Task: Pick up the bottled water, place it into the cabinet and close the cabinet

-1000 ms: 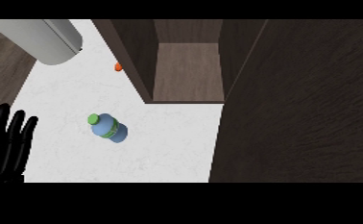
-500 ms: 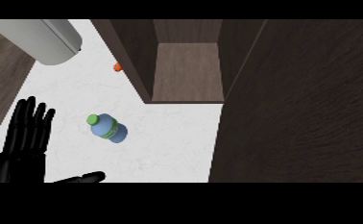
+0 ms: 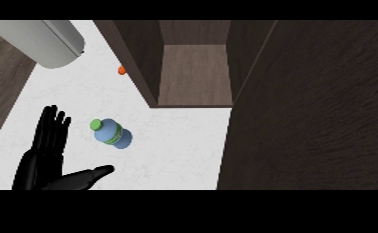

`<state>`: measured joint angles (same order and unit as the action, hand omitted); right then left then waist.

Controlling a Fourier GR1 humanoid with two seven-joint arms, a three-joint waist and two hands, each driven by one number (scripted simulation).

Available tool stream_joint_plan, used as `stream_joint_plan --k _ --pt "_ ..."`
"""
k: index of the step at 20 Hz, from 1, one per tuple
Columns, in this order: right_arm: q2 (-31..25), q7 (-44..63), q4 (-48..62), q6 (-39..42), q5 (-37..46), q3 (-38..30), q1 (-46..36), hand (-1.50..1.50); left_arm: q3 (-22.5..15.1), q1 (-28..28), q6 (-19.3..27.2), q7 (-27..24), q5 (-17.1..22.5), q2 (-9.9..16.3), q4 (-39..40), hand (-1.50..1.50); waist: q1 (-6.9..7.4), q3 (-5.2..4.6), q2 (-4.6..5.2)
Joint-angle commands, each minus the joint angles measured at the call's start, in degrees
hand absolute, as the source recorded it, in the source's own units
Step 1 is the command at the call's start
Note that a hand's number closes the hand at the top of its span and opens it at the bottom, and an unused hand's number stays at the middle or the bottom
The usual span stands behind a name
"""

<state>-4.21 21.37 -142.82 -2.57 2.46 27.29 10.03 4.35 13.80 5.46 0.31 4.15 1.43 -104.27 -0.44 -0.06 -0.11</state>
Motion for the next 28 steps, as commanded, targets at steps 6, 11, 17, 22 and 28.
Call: stream_joint_plan --k 6,11,17,22,28 --pt "-3.0 4.6 -7.3 -1.6 5.0 0.3 -0.4 -1.5 4.5 -3.1 -4.3 -9.3 3.4 1.1 17.4 -1.5 -0.09 0.01 0.0" --pt "-4.1 2.1 -6.8 -1.3 3.8 0.6 1.2 -1.5 6.2 -10.0 -6.1 -16.8 3.2 1.6 30.8 -1.5 -0.21 0.02 0.05" --pt "-3.2 2.5 -6.1 -2.9 5.2 1.5 -0.2 -1.5 10.2 -12.0 -10.7 -28.8 5.1 3.4 44.7 -1.5 -0.13 0.0 0.05" --pt "-4.5 0.5 -5.5 -4.0 7.7 4.0 1.5 -1.5 10.0 -16.3 -7.9 -32.7 3.2 2.3 50.6 -1.5 -0.19 0.02 0.01" --pt "-6.1 2.9 -6.5 -4.4 3.6 -0.4 -1.2 -1.5 12.3 -22.1 -8.4 -33.8 5.2 4.3 55.9 -1.5 0.01 0.04 0.05"
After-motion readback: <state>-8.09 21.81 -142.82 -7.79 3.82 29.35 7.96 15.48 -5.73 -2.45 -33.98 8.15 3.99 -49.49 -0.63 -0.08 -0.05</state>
